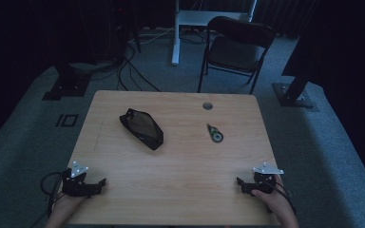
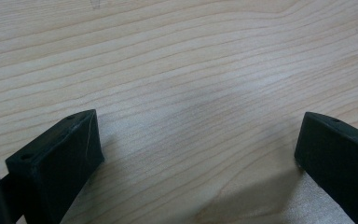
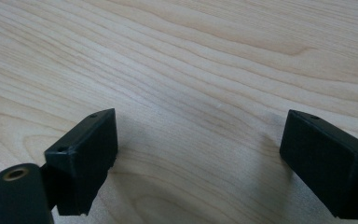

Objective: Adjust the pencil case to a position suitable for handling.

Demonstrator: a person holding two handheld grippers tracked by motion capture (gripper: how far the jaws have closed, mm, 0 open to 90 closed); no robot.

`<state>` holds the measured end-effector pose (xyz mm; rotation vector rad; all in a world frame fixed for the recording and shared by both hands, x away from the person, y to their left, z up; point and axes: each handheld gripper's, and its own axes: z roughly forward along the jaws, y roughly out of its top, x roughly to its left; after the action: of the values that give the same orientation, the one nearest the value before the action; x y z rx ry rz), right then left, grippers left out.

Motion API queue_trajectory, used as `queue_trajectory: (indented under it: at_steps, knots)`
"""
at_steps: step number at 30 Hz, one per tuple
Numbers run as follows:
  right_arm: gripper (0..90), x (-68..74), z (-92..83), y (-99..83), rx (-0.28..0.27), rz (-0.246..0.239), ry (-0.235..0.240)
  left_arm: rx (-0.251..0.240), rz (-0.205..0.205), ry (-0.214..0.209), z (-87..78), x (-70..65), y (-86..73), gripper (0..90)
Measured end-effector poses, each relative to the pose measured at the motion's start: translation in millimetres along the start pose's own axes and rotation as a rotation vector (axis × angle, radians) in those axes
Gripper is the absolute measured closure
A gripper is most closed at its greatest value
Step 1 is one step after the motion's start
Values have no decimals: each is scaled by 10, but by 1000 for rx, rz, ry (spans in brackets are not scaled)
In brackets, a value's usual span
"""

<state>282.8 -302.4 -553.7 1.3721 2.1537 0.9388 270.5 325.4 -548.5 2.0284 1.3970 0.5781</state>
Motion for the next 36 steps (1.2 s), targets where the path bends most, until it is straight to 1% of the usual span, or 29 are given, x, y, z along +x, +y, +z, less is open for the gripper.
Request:
queue_trajectory:
  at_steps: [11,13,14,16,17,21,26,28,30,33,35,36]
  knots:
    - [112,13,-1,3,-1,-7,3,0,-4,3,0,2,0,7]
    - [112,24,4,9,-6,-10,-8,0,-4,4,0,2,0,7]
    - [112,31,7,13,-8,-19,-13,0,-4,3,0,2,0,8]
    - [112,41,11,19,-12,-20,-15,0,-4,4,0,3,0,8]
    - [112,60,18,35,-15,-24,-7,0,-4,3,0,3,0,7]
    - [113,88,26,84,-27,-18,-5,0,-4,3,0,3,0,7]
    - [113,130,45,133,-29,-29,4,0,-4,3,0,3,0,7]
    - [114,136,47,140,-29,-25,5,0,-4,3,0,3,0,8]
    - [134,158,59,170,-36,-20,6,0,-4,3,0,2,0,7]
    - [134,191,73,202,-39,-25,7,0,-3,3,0,3,0,7]
    - [134,226,83,235,-47,-29,28,0,-4,4,0,2,0,7]
    - [134,226,83,235,-47,-29,28,0,-3,3,0,3,0,7]
